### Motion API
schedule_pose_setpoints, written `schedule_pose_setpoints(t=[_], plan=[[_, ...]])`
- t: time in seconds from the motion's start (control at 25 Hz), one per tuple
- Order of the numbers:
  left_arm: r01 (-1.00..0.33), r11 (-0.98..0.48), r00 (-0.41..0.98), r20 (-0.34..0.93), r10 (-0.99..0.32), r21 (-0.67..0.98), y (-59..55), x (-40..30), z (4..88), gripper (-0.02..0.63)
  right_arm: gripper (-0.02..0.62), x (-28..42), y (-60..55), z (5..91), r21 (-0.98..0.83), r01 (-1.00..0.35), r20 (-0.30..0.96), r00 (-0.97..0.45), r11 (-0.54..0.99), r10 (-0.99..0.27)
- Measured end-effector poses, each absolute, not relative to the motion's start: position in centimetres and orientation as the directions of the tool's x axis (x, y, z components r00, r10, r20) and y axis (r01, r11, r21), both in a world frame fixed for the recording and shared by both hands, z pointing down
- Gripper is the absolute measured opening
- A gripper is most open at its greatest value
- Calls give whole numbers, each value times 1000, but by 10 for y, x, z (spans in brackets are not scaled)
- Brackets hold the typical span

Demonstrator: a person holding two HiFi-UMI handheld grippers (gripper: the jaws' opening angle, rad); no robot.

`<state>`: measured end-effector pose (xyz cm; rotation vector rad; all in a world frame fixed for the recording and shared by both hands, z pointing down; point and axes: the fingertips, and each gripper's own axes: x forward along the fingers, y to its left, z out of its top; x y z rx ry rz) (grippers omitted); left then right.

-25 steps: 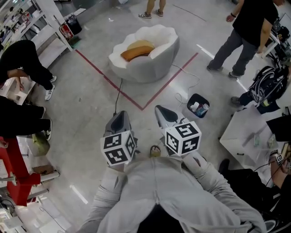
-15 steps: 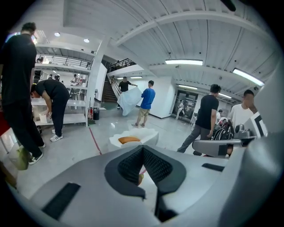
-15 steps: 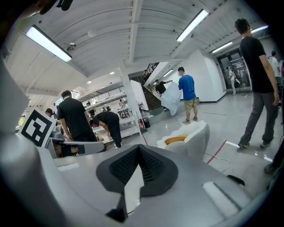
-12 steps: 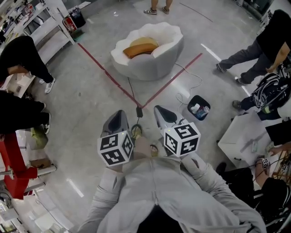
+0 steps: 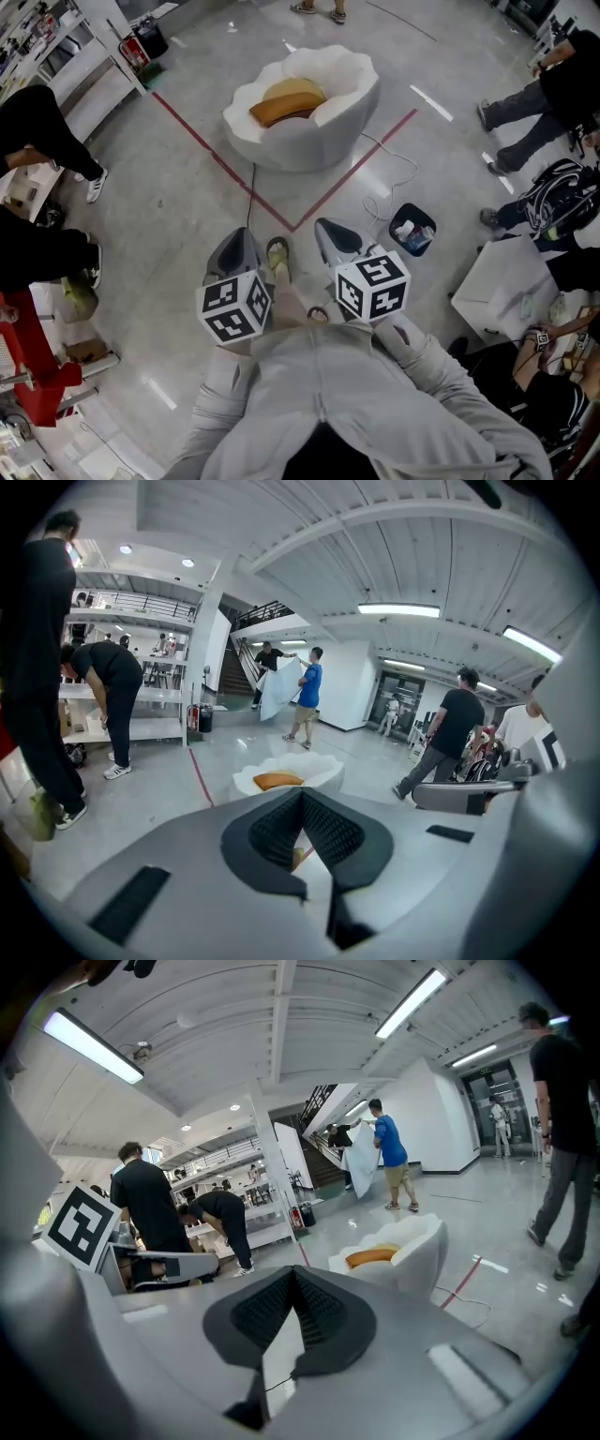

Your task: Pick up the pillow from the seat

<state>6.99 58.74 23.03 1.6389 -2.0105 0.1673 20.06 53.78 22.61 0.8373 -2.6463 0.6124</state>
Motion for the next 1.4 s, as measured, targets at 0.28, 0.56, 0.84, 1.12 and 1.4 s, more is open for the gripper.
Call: schedule_pose_setpoints(t=[0.28, 0.56, 0.84, 1.12, 1.4], plan=[[-943, 230, -88, 489, -868, 239, 528, 35, 240, 3, -2, 163, 480, 233, -295, -616, 417, -771, 731, -482], [-942, 220, -67, 502, -863, 254, 469, -7, 244, 3, -2, 120, 424, 234, -278, -628, 439, -756, 727, -485], [-951, 181, -21, 530, -848, 252, 415, -39, 247, 2, -2, 82, 371, 238, -279, -655, 462, -733, 702, -500], [-961, 129, 33, 562, -826, 246, 362, -70, 253, 3, -2, 43, 320, 240, -290, -684, 468, -711, 669, -524], [-966, 78, 80, 577, -813, 245, 322, -93, 257, 3, -2, 15, 288, 246, -303, -711, 473, -690, 635, -548]])
